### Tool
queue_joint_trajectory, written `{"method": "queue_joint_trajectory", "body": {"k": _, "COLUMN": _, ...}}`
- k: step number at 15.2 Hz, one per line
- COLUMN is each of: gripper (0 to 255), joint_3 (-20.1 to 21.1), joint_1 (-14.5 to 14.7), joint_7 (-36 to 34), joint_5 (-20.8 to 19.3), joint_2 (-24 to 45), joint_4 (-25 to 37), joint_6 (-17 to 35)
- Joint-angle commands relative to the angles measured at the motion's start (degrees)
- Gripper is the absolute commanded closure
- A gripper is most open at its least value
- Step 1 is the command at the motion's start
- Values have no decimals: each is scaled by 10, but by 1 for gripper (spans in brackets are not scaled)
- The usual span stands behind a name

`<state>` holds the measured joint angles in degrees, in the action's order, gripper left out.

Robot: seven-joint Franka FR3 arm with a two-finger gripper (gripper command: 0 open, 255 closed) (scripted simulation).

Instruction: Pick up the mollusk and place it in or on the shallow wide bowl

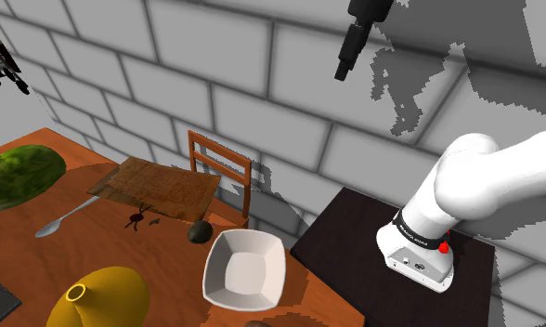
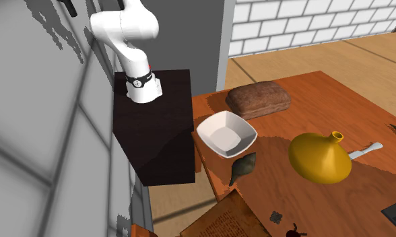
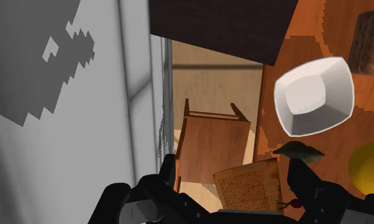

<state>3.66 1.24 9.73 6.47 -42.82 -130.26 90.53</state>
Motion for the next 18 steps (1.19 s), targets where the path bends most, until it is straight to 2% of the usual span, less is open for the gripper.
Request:
{"method": "queue_joint_trajectory", "body": {"k": 1, "gripper": 0, "joint_3": 0, "joint_1": 0, "joint_7": 0, "joint_5": 0, "joint_2": 0, "joint_4": 0, "joint_6": 0}}
{"method": "queue_joint_trajectory", "body": {"k": 11, "gripper": 0, "joint_3": 128, "joint_1": 11, "joint_7": -149, "joint_5": 32, "joint_2": 117, "joint_4": -13, "joint_6": 103}}
{"method": "queue_joint_trajectory", "body": {"k": 18, "gripper": 0, "joint_3": 211, "joint_1": 10, "joint_7": -263, "joint_5": 18, "joint_2": 246, "joint_4": 22, "joint_6": 170}}
